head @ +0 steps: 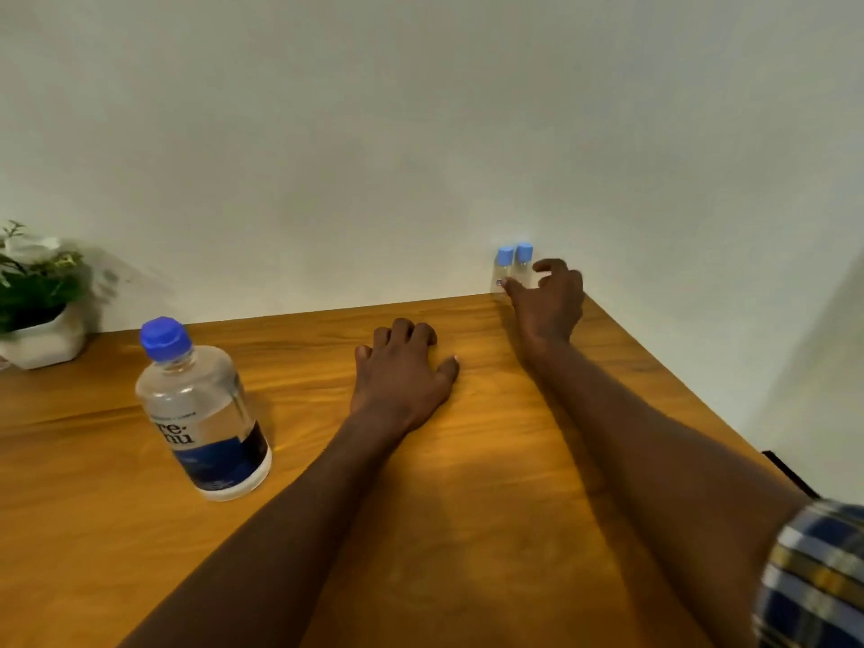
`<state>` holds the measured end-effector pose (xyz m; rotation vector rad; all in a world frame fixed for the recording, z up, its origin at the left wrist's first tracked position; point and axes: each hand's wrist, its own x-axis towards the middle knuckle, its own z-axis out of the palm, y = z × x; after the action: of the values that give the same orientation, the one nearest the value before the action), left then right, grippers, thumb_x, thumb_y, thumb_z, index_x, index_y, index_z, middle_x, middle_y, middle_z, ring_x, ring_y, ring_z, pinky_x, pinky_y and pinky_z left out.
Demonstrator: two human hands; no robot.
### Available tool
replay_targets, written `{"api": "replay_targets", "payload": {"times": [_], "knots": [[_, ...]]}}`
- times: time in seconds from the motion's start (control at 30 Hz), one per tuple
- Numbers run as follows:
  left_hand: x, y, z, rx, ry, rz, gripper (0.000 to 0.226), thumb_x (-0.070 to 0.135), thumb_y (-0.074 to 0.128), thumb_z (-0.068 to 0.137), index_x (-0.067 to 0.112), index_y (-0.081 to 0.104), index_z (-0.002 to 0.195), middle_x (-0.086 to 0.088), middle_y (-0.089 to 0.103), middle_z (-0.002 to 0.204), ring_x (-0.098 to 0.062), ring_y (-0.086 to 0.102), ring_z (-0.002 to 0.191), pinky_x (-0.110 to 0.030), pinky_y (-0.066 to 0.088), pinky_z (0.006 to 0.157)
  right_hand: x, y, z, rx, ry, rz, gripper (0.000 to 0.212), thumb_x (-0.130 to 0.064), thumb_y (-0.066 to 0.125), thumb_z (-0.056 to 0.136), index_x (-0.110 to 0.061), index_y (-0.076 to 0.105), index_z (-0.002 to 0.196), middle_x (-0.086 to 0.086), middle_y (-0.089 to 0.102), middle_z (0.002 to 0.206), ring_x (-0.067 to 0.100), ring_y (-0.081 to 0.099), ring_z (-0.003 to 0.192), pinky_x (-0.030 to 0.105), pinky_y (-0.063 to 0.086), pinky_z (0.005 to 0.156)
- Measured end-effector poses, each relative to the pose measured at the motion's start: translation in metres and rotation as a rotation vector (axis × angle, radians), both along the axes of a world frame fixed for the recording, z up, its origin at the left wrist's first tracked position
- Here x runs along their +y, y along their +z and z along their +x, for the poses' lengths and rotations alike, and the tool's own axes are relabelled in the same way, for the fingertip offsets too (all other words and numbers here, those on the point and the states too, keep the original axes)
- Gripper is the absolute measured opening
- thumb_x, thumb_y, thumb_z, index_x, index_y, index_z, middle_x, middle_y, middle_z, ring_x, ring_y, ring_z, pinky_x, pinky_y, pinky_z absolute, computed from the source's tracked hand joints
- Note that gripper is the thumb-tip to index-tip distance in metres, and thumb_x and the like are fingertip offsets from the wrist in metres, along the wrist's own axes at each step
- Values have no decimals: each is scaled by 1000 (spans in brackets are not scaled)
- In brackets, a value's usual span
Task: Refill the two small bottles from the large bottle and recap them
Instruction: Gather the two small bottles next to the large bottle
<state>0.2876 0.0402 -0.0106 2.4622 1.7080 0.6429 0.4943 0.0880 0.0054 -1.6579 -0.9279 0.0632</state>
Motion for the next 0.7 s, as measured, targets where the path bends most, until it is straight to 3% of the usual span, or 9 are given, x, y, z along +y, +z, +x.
{"api": "replay_targets", "payload": {"times": [0.13, 0.33, 0.53, 0.7], "knots": [[0, -1, 0, -4, 2, 17, 52, 64, 44, 98, 29, 52, 137, 2, 48, 142, -24, 43, 134, -48, 34, 108, 24, -2, -6, -137, -22, 68, 58, -37, 83, 86, -21, 57, 135, 10, 49, 129, 25, 62, 106, 36, 57, 86], [1, -3, 1, 11, 3, 47, 53, 64, 42, 99, 28, 52, 137, 2, 49, 142, -24, 44, 133, -48, 34, 107, 38, -1, -11, -353, -20, -1, 56, -41, 76, 93, -21, 57, 142, 9, 51, 130, 24, 65, 106, 35, 57, 82], [0, -2, 0, 15, 8, 48, 54, 64, 42, 100, 27, 52, 139, 1, 49, 143, -24, 44, 134, -48, 35, 107, 42, 2, -13, -395, -51, -46, 53, -41, 73, 95, -18, 58, 141, 9, 52, 132, 27, 67, 101, 39, 59, 80], [0, -1, 1, 32, 7, 51, 55, 64, 42, 100, 27, 51, 140, 0, 49, 143, -24, 44, 134, -48, 36, 107, 39, 3, -14, -413, -40, -44, 36, -31, 68, 100, -17, 63, 133, 9, 50, 130, 25, 66, 98, 39, 60, 81]]}}
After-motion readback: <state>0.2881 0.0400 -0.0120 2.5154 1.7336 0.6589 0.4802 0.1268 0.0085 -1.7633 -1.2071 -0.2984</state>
